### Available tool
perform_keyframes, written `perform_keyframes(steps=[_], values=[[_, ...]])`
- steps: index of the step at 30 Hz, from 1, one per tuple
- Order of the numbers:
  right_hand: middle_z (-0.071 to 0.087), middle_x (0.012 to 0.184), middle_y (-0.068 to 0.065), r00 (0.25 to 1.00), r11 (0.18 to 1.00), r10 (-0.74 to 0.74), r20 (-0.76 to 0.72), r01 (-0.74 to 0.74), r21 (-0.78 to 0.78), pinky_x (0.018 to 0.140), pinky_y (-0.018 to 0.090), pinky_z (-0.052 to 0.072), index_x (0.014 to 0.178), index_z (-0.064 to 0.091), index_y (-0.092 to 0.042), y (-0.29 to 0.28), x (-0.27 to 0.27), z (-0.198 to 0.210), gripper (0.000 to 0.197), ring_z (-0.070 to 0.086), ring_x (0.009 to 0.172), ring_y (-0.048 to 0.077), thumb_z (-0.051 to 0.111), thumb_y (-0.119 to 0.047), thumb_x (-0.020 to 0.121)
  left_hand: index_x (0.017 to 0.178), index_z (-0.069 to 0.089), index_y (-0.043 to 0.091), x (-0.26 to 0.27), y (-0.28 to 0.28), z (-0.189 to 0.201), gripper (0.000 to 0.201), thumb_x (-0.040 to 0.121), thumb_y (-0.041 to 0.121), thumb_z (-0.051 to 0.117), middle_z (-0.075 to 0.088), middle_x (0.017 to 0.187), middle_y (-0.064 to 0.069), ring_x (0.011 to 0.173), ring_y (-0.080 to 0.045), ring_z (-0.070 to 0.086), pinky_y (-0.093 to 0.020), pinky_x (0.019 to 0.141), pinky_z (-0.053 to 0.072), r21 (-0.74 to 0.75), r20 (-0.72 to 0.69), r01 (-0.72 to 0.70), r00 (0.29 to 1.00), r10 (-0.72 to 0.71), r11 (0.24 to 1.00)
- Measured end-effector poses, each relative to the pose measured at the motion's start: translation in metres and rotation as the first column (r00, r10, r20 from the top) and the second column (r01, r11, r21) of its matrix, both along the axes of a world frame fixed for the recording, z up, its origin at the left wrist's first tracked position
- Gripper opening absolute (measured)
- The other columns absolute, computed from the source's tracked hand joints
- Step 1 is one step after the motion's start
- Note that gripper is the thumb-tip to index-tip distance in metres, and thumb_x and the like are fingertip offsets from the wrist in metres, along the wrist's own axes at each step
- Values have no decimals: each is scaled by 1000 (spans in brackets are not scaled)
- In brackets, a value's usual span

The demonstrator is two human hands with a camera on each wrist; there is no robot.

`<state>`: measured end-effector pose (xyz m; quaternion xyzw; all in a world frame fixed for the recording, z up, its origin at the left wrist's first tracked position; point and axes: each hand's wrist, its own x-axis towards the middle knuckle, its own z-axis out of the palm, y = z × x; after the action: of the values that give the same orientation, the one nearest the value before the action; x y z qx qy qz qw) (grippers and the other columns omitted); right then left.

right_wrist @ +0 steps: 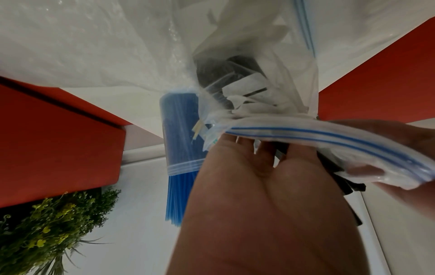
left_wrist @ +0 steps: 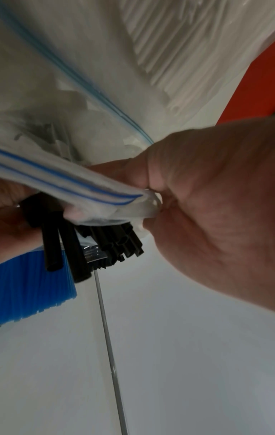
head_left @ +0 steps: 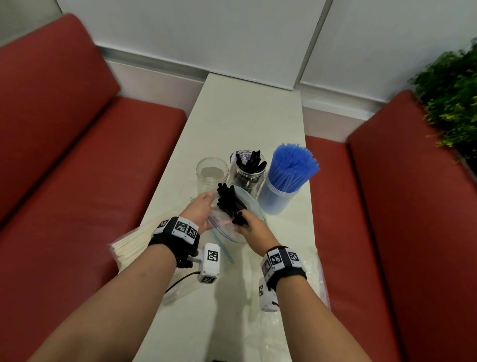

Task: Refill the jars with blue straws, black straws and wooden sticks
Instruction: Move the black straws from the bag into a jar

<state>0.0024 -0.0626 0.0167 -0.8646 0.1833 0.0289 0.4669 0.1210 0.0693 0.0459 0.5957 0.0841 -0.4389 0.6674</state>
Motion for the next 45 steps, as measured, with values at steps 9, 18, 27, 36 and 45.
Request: perform_keyframes(steps=[9,18,27,36,45], values=[[63,129,11,997,996,-48,66,53,-78,102,49,46,135,55,-12,11,15,1,40,58,119,29,60,-12,96,137,51,15,-1,1,3,35,112,33,33,68,122,-25,87,-35,73,-48,59,64,15,6,37,999,-37,999],[58,119,13,989,991,-102,107,110,-73,91,27,39,125,61,-4,12,18,-4,26,55,114,28,58,-14,100,139,50,10,4,2,5,37,113,30,33,65,126,-28,87,-38,71,-45,55,63,26,-10,26,1000,-25,999],[66,124,5,957,979,-204,204,201,39,96,32,49,136,46,-17,-2,31,20,35,62,113,19,53,-16,103,142,48,5,14,-3,-6,45,114,32,26,63,125,-34,66,-30,66,-36,54,55,54,60,47,997,-50,997],[72,99,1,925,956,-222,308,143,257,83,25,54,113,52,-21,-45,66,132,15,70,95,10,59,-17,100,138,51,5,18,-4,-11,44,112,34,30,68,98,-31,77,-35,68,-41,68,56,91,58,28,998,-34,995],[61,86,-7,652,893,-449,611,317,318,82,35,57,111,44,-13,-75,136,178,17,70,88,21,53,-6,98,136,53,7,18,-2,-4,45,112,36,28,65,81,-26,66,-32,66,-35,59,54,124,65,61,996,-69,990]])
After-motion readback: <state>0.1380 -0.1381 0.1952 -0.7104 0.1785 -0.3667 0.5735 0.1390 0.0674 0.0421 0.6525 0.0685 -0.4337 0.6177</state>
